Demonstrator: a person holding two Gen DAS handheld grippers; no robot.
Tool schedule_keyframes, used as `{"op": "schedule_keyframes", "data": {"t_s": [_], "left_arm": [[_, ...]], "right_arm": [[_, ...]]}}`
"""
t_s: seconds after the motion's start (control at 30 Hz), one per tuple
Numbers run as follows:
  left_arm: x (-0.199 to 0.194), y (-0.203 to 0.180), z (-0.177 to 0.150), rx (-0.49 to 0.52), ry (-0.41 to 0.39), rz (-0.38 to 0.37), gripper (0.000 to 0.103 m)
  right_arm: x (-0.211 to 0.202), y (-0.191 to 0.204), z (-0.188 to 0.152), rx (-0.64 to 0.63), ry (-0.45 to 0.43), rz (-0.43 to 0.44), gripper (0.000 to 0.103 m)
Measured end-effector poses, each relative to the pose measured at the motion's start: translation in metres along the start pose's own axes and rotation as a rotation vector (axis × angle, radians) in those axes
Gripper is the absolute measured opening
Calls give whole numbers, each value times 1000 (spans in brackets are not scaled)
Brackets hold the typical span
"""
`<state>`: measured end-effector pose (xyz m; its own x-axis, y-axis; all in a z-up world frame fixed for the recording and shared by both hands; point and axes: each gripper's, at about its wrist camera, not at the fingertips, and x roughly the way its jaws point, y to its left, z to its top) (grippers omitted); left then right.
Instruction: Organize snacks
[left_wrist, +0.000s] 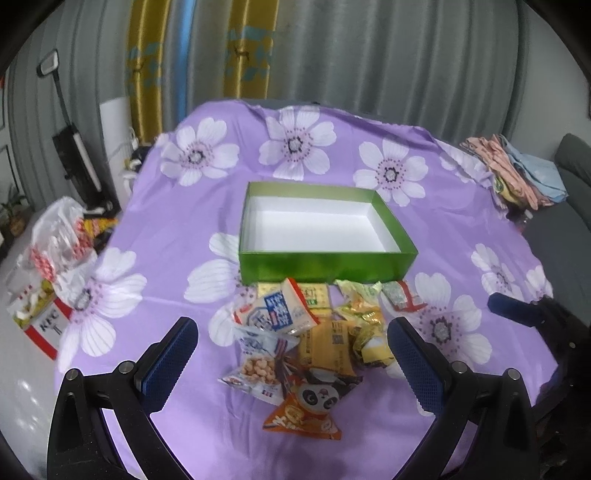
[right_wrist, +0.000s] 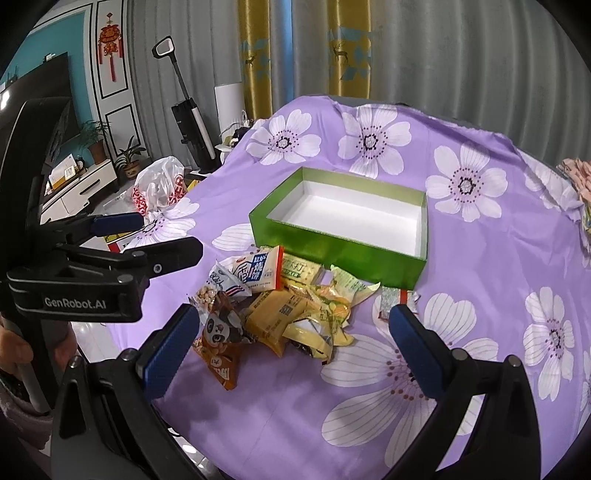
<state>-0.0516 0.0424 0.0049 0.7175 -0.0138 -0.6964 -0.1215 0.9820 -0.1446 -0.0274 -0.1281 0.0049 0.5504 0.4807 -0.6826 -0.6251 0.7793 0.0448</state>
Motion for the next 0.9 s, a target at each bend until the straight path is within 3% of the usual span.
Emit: {"op": "schedule_keyframes", "data": {"t_s": [0.4, 0.63, 0.9], "left_arm": [[33, 41, -28, -143, 147, -107, 102], [42, 43, -49, -117, 192, -190, 102], [53, 28, -59, -73, 215, -271, 102]], "right_arm": [[42, 16, -38, 30, 99, 160, 103], [63, 32, -51, 14, 129, 240, 100], [91, 35, -65, 86, 171, 311, 89]]}}
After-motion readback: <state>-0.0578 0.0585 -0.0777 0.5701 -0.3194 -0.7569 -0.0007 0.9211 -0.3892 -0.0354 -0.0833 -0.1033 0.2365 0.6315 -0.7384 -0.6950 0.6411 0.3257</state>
